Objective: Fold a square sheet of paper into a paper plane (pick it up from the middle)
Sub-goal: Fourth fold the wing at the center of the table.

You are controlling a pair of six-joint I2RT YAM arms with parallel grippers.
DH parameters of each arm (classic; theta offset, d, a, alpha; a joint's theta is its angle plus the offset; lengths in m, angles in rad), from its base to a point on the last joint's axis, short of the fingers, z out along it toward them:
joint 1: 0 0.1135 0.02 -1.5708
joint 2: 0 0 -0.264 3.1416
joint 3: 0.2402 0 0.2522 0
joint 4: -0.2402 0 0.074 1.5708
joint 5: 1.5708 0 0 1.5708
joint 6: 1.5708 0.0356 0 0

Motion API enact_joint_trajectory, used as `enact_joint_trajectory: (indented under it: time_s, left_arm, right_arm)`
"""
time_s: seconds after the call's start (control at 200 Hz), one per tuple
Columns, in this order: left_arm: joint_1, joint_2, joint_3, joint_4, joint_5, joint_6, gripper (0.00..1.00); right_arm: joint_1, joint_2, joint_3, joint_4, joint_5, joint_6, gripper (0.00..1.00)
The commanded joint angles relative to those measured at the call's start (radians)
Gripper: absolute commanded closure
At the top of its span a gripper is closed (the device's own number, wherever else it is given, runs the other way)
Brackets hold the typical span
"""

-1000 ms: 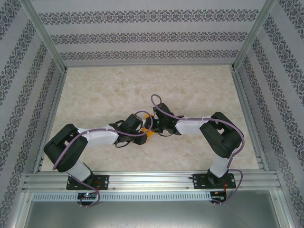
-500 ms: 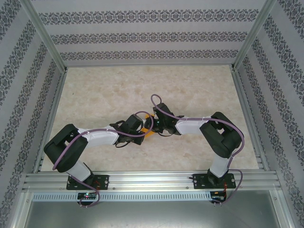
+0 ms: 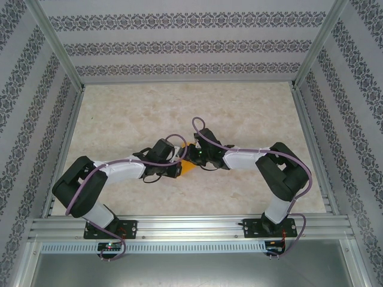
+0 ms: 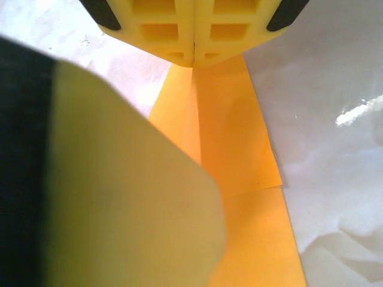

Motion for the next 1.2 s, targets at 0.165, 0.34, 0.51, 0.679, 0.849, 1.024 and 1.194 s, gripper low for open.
enact_joint_trajectory:
  time_s: [0.165, 0.34, 0.51, 0.679, 0.849, 1.024, 1.194]
  left_arm:
    - [0.093, 0.010, -0.069, 0.174, 0.237, -0.111, 0.95]
    - [0.117, 0.027, -0.083, 0.208, 0.280, -0.133, 0.95]
    - [0.145, 0.045, -0.084, 0.206, 0.303, -0.139, 0.95]
    - [0.164, 0.071, -0.092, 0.216, 0.316, -0.152, 0.95]
    - [0.181, 0.107, -0.094, 0.239, 0.344, -0.168, 0.95]
    - [0.208, 0.135, -0.100, 0.275, 0.381, -0.190, 0.95]
    - [0.228, 0.143, -0.103, 0.294, 0.416, -0.207, 0.95]
  right_arm:
    - [-0.004, -0.011, 0.005, 0.021, -0.010, -0.024, 0.66]
    - [0.000, 0.023, 0.028, 0.035, -0.024, -0.020, 0.68]
    - [-0.003, 0.060, 0.046, 0.060, -0.031, -0.007, 0.74]
    - [-0.006, 0.091, 0.083, 0.031, -0.012, -0.013, 0.77]
    - [-0.015, 0.123, 0.092, 0.042, -0.011, -0.002, 0.78]
    - [-0.024, 0.155, 0.097, 0.077, -0.023, 0.007, 0.78]
    - [-0.031, 0.159, 0.107, 0.078, -0.033, 0.004, 0.77]
